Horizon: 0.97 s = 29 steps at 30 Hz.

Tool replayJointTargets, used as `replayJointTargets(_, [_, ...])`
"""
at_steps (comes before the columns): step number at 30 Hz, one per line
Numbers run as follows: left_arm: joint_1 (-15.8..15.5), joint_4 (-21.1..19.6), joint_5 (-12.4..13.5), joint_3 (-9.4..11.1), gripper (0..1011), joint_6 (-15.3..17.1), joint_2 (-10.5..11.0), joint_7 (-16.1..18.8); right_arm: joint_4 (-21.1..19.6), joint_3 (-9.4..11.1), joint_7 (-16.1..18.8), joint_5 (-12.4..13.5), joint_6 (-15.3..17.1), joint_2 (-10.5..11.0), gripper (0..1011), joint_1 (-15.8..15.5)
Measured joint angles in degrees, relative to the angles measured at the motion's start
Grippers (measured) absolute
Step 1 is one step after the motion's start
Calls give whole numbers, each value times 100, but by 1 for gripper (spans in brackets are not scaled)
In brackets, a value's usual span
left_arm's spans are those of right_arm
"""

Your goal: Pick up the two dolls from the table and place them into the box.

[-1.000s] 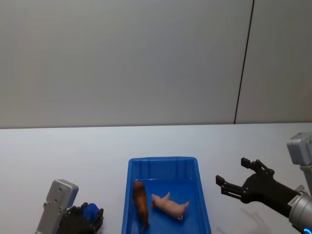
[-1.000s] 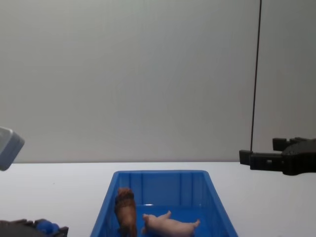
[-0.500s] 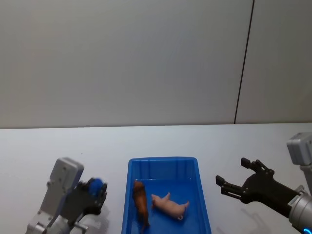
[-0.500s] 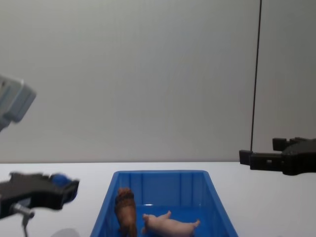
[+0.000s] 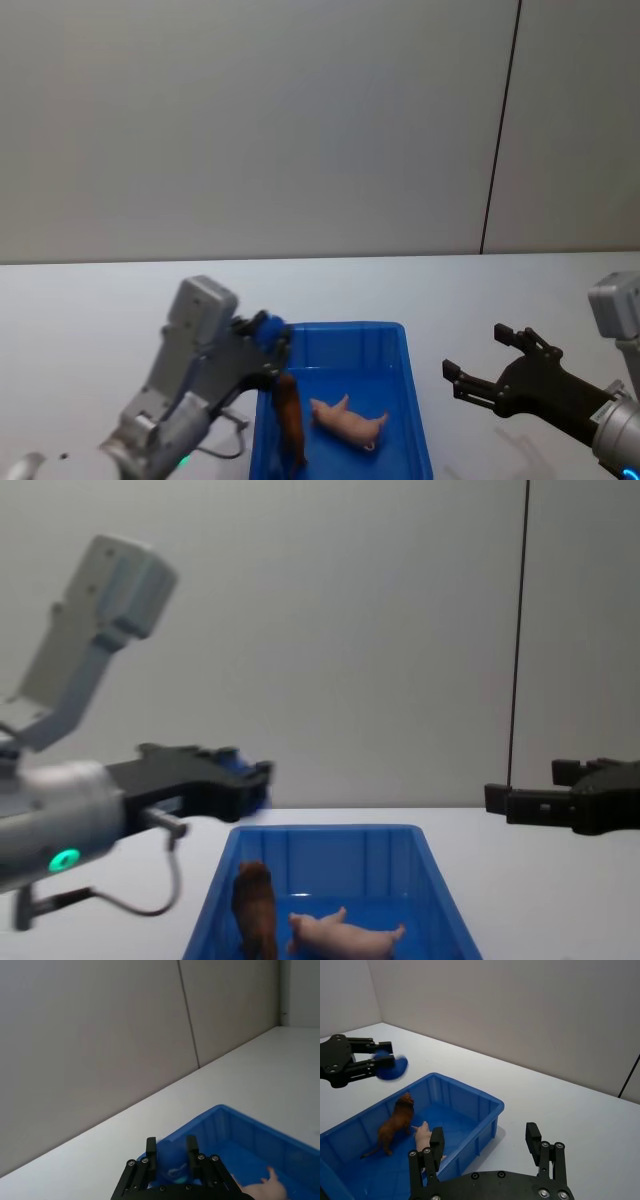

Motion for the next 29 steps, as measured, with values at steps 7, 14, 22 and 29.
replayJointTargets(7, [-258,244,111,180,550,-141,-348,-282,0,0,0,0,0,0,1000,0])
replayJointTargets(14, [-415,429,151,294,779,-283,-575,-472,0,0,0,0,0,0,1001,0])
replayJointTargets(22, [-474,506,146,335,996,-459,-679,-519,0,0,0,1,0,0,1001,0])
replayJointTargets(29, [-498,536,128,355,1002,-552,-728,-538,0,0,0,0,0,0,1001,0])
